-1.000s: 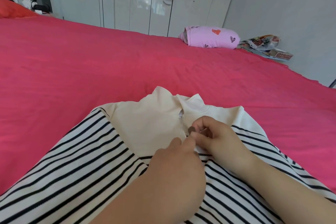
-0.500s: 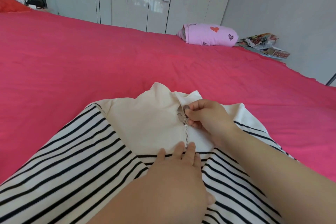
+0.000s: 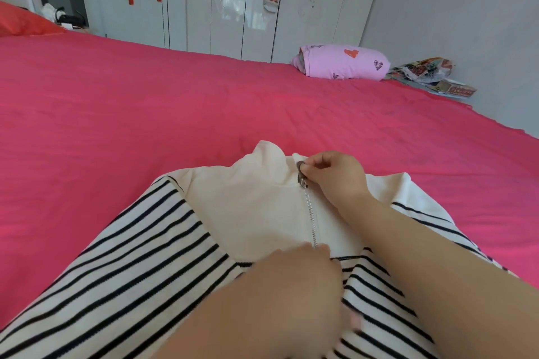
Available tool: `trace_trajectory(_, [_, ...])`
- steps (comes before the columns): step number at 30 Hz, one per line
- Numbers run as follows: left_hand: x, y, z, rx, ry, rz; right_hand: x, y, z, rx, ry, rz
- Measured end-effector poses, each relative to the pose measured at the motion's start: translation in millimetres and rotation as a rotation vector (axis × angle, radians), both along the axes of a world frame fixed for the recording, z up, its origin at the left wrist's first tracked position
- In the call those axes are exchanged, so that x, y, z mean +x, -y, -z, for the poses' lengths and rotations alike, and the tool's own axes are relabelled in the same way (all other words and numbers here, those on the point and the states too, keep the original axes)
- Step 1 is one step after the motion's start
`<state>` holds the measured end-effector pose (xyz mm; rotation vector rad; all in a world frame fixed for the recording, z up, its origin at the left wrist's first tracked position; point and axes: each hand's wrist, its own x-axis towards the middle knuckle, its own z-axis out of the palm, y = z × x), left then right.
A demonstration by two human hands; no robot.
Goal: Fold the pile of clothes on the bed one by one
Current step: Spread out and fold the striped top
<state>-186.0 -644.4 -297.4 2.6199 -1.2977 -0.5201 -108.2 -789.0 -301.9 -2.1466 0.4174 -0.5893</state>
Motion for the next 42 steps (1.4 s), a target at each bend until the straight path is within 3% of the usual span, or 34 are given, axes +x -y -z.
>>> trace_trajectory(3, [31,-21,-11,-0.305,0.223,-0.218,-11,24,-14,-0.272,-0.069,0.032])
trace_trajectory(5, [63,-42,-10,-0.434,0.555,-0.357,-24,48,-25,-0.608,-0.169,0.080])
trace_trajectory(7, [92,-63,3,-0.498,0.775,-0.486,-36,70,-25,-0.838,-0.305,0.137])
trace_trajectory(8, [102,-72,12,-0.489,0.790,-0.578,-41,78,-19,-0.878,-0.382,0.163])
trace_trajectory(11, [112,-80,34,-0.254,0.530,-0.801,-51,86,9,-0.748,-0.525,0.203])
trace_trajectory(13, [113,-78,45,-0.184,0.509,-0.802,-51,87,22,-0.697,-0.497,0.230])
trace_trajectory(19, [113,-78,37,-0.331,0.538,-0.857,-54,86,7,-0.652,-0.357,0.254])
trace_trajectory(28, [73,-97,-50,-0.819,0.182,-0.960,-114,68,-82,-0.398,-0.050,0.094])
trace_trajectory(32, [29,-126,-89,-0.917,0.084,-0.880,-174,55,-113,-0.257,0.052,0.048])
trace_trajectory(37, [-50,-168,-115,-0.851,0.093,-0.739,-275,38,-123,-0.130,0.041,-0.029])
trace_trajectory(42, [-142,-212,-85,-0.572,0.239,-0.488,-373,26,-87,-0.372,-0.109,-0.120])
